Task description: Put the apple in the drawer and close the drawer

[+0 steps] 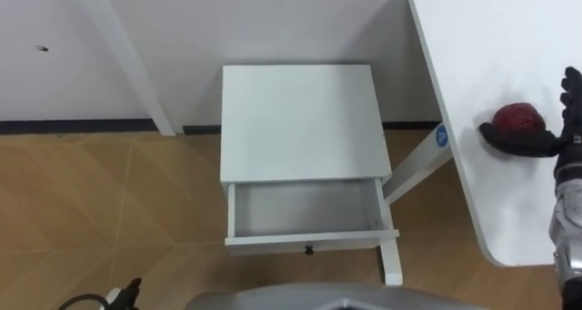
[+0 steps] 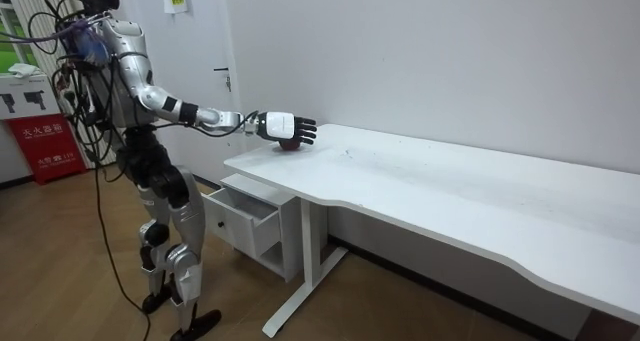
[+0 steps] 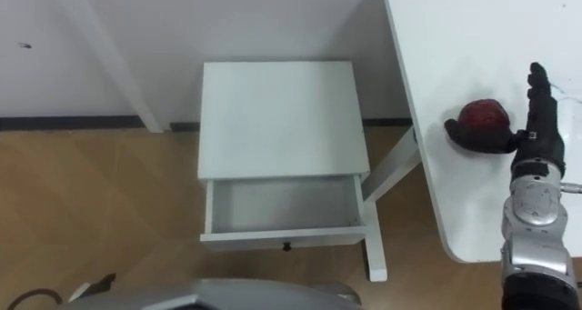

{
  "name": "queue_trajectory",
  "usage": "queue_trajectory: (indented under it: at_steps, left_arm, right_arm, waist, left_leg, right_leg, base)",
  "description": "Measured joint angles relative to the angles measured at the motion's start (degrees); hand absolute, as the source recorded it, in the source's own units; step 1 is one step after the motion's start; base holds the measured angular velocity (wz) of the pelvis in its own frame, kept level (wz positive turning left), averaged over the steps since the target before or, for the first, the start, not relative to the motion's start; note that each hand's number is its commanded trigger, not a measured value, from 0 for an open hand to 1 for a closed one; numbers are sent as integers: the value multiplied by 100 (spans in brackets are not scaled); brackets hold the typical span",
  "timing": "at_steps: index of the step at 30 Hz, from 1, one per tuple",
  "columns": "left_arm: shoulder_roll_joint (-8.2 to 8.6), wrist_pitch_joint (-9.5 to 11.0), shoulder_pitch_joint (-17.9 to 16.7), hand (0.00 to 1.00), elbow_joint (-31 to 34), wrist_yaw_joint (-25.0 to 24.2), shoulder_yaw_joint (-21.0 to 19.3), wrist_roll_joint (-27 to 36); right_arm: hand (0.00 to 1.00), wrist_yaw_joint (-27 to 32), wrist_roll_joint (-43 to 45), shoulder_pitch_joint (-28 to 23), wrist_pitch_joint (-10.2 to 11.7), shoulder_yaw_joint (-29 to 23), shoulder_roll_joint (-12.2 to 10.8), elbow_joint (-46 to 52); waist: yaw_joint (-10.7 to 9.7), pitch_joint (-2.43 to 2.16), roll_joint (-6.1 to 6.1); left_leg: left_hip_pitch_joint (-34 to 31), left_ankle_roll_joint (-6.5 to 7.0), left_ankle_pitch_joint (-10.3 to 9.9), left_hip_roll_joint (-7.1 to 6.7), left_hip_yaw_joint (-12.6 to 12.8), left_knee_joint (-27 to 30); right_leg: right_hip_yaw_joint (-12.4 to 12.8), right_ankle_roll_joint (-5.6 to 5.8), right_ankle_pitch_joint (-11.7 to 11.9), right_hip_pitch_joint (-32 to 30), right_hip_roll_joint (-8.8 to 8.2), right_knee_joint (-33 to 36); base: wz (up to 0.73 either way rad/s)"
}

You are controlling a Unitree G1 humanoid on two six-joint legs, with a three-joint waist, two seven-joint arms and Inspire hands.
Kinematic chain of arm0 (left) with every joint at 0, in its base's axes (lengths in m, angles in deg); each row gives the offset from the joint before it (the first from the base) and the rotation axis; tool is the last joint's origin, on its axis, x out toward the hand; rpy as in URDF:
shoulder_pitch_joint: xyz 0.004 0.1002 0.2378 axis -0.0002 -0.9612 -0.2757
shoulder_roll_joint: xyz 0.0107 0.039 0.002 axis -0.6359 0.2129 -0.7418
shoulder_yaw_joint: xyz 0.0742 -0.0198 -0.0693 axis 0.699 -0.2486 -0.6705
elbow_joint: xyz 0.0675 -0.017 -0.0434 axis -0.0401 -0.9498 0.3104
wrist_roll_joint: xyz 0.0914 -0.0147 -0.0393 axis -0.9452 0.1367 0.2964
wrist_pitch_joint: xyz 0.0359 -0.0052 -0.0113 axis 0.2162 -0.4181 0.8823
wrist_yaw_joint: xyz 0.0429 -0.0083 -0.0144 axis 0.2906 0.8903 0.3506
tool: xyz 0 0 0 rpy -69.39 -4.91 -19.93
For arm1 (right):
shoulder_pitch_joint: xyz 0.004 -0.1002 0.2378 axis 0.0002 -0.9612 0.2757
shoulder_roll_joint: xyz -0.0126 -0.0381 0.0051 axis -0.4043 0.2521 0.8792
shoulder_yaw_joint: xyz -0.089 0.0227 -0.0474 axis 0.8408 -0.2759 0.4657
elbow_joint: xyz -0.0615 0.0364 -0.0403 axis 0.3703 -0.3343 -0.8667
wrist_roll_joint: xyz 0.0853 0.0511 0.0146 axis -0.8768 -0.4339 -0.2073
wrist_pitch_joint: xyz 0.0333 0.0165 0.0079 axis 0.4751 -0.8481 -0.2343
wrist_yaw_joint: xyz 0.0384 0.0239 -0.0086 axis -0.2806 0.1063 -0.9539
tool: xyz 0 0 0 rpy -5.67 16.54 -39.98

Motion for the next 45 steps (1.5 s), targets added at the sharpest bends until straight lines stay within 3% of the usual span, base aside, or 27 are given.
queue_trajectory:
  at_steps: [2,8,9,10,11,12,18,23,37,42,45]
  left_arm:
    - [0,-21,-1,0,0,0,0,-32]
    - [0,-114,-8,0,-2,0,1,-226]
    - [-2,-115,-27,0,-2,0,1,-233]
    - [-7,-116,-28,0,-4,0,1,-237]
    - [-13,-114,-4,0,-2,0,0,-242]
    - [-12,-113,10,0,-3,0,1,-242]
    - [-11,-116,55,0,-174,0,10,-247]
    - [-9,-130,77,0,-220,0,16,-269]
    - [-8,-161,327,0,-401,14,29,-360]
    - [-8,-161,342,0,-396,23,29,-496]
    - [-55,-162,346,0,-401,48,131,-498]
  right_arm:
    - [0,-105,10,0,-5,0,5,0]
    - [0,-431,82,5,-123,50,27,-282]
    - [23,-487,155,16,-109,59,30,-288]
    - [59,-522,199,22,-109,61,37,-295]
    - [83,-572,260,24,-109,61,63,-328]
    - [100,-597,264,37,-103,62,84,-366]
    - [100,-670,731,298,-64,59,425,-889]
    - [100,-578,988,409,-73,17,505,-1102]
    - [100,-553,1183,494,-53,50,383,-1349]
    - [100,-579,1343,267,-144,94,310,-820]
    - [100,-625,1672,120,-245,519,161,-69]
  waist:
    - [-3,-9,-11]
    - [12,-9,-13]
    - [4,-7,-6]
    - [-10,-7,-6]
    - [-27,-10,-9]
    - [-23,-9,-8]
    - [-1,-2,15]
    - [14,-20,-6]
    - [56,-27,-59]
    - [118,-31,-54]
    - [148,-39,-54]
  left_leg:
    - [-8,0,0,2,-21,0]
    - [28,0,0,1,-29,6]
    - [12,0,0,1,-46,20]
    - [2,0,0,2,-61,35]
    - [-27,0,0,3,-99,63]
    - [-30,0,0,5,-105,66]
    - [25,-3,-4,11,-129,85]
    - [28,-3,-3,15,-166,99]
    - [112,-15,-11,13,-221,97]
    - [47,-15,-10,15,-175,90]
    - [-25,-15,-9,35,-95,85]
  right_leg:
    - [-130,-1,0,6,-6,0]
    - [-176,-2,1,84,-13,-4]
    - [-190,-2,1,86,-13,-4]
    - [-204,-2,2,88,-13,-3]
    - [-248,-4,3,90,-13,-3]
    - [-254,-6,4,89,-13,-3]
    - [-279,-16,10,204,-10,-4]
    - [-310,-17,11,231,-5,-6]
    - [-346,-17,11,265,3,-16]
    - [-306,-17,10,193,3,-11]
    - [-252,-34,25,106,12,1]
  base:
    - [4]
    - [1]
    - [4]
    - [11]
    - [12]
    - [8]
    - [1]
    - [3]
    - [1]
    - [-3]
    - [-14]
